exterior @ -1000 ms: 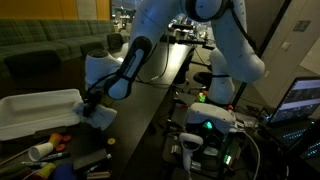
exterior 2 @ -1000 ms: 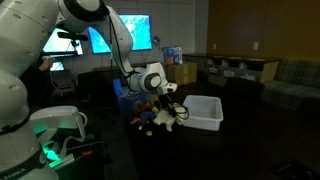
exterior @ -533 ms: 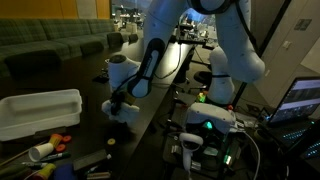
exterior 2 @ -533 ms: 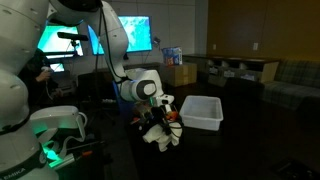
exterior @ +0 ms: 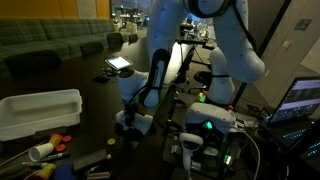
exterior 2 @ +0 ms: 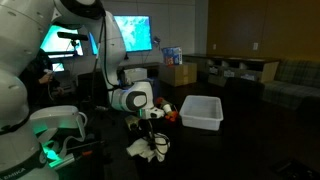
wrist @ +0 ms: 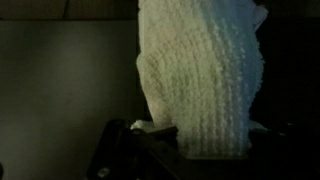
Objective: Use the white towel to move the objects on the table to the left, then put the towel in the bowl
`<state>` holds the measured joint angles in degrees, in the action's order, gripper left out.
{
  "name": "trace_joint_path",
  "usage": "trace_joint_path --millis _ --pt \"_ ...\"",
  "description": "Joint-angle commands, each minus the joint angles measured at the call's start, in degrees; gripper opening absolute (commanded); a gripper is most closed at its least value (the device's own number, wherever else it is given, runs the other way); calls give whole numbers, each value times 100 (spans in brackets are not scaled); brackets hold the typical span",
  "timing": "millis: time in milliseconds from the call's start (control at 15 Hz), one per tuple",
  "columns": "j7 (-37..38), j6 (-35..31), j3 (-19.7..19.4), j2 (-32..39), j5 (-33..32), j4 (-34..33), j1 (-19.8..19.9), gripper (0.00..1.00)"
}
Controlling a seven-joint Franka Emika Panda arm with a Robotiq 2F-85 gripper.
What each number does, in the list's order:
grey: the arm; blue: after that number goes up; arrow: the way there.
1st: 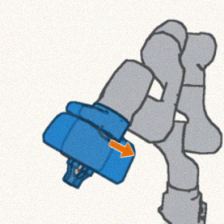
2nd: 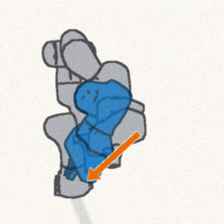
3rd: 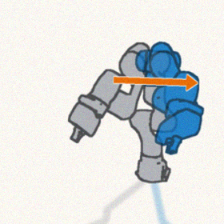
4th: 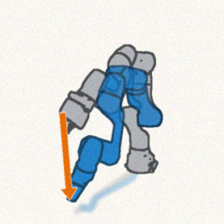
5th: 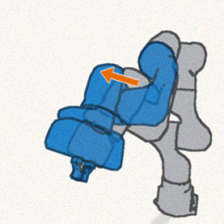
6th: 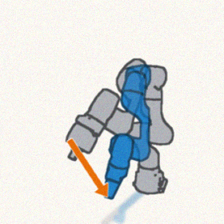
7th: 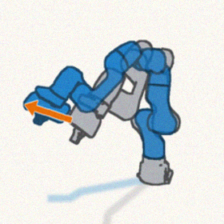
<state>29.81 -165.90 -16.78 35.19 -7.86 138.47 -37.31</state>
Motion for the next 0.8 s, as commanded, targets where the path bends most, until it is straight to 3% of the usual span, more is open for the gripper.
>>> trace_joint_path --millis 0,400,733 --pt "25 -65 491 25 339 80 70 9" --pt "286 272 1331 410 949 -696 -113 9" --pt "360 792 1709 856 1014 -1751 -231 9"
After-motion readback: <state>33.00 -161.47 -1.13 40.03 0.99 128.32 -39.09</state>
